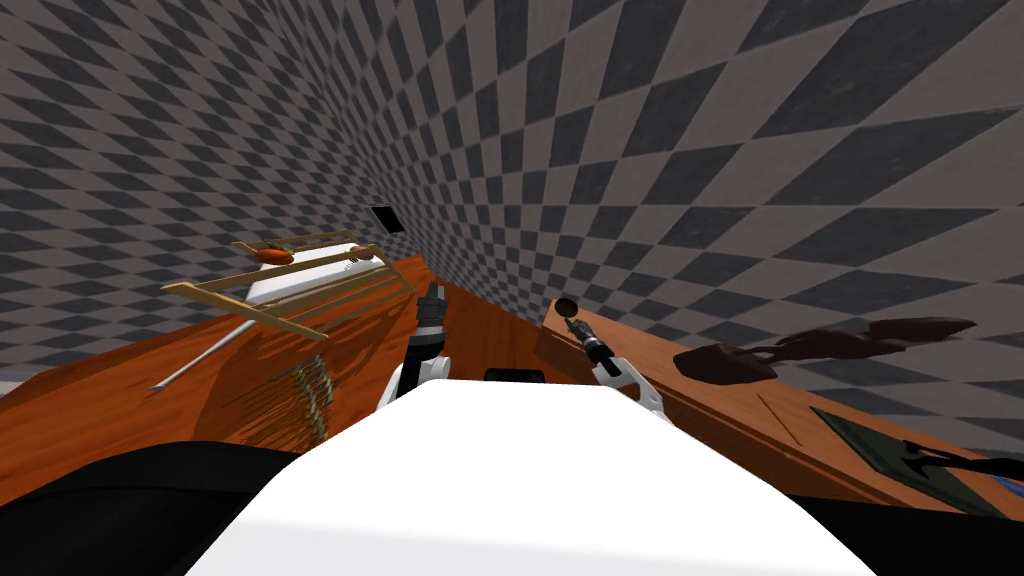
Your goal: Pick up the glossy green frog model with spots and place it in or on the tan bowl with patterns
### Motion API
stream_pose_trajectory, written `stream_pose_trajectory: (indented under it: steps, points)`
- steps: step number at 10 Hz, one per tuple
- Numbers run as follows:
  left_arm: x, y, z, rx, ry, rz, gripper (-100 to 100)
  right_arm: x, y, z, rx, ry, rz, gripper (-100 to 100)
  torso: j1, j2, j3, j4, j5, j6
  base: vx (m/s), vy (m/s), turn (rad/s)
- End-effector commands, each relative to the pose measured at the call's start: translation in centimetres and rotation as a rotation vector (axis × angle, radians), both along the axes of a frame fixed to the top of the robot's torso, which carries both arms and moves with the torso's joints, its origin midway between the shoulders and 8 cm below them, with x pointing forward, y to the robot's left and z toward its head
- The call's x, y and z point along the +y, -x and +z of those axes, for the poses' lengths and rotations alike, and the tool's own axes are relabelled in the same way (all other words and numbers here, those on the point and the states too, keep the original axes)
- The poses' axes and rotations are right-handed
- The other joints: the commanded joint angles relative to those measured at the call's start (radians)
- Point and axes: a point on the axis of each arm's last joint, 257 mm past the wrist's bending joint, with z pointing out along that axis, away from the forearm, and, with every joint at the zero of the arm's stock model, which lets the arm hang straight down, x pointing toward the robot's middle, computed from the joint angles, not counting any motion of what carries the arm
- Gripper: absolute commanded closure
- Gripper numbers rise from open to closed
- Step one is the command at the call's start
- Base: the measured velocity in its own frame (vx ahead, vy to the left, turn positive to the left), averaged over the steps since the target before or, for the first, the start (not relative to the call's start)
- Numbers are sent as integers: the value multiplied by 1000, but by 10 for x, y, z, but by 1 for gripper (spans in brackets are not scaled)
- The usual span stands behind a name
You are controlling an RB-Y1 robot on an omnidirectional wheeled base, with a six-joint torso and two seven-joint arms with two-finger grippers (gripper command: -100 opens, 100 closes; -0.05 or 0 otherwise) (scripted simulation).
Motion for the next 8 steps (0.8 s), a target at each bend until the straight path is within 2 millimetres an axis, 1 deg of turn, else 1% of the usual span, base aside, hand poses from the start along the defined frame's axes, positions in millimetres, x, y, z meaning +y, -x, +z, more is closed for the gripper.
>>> stream_pose_trajectory:
  steps: [1, 2, 3, 4, 5, 6, 7, 8]
  points:
    - [0, 0, 0, 0, 0, 0, 0, -17, 14, -21, 48, 48, -7, -100, 0, 0, 0, 0, 0, 0, 2, 33, 67]
    - [0, 0, 0, 0, 0, 0, 0, -29, 20, -36, 92, 127, 3, -100, -1, 0, 0, 0, 0, 1, 7, 49, 141]
    - [0, 0, 0, 0, 0, 0, 0, -35, 25, -45, 112, 131, -6, -100, 0, 0, 0, 0, 0, 0, 17, 36, 62]
    - [0, 0, 0, 0, 0, 0, 0, -51, 34, -64, 167, 209, 0, -100, 0, 0, 0, 0, 0, 1, 24, 47, 119]
    - [0, 0, 0, 0, 0, 0, 0, -53, 37, -67, 176, 211, -4, -100, 0, -1, 0, 0, 0, 0, 13, 42, 56]
    - [0, 0, 0, 0, 0, 0, 0, -69, 46, -83, 226, 286, 5, -100, 0, 0, 0, 0, 0, 1, 13, 47, 118]
    - [0, 0, 0, 0, 0, 0, 0, -72, 50, -88, 239, 288, 0, -100, 0, 0, 0, 0, 0, 0, 16, 35, 59]
    - [0, 0, 0, 0, 0, 0, 0, -87, 59, -100, 285, 360, 11, -100, 0, 0, 0, 0, 0, 1, 23, 48, 120]
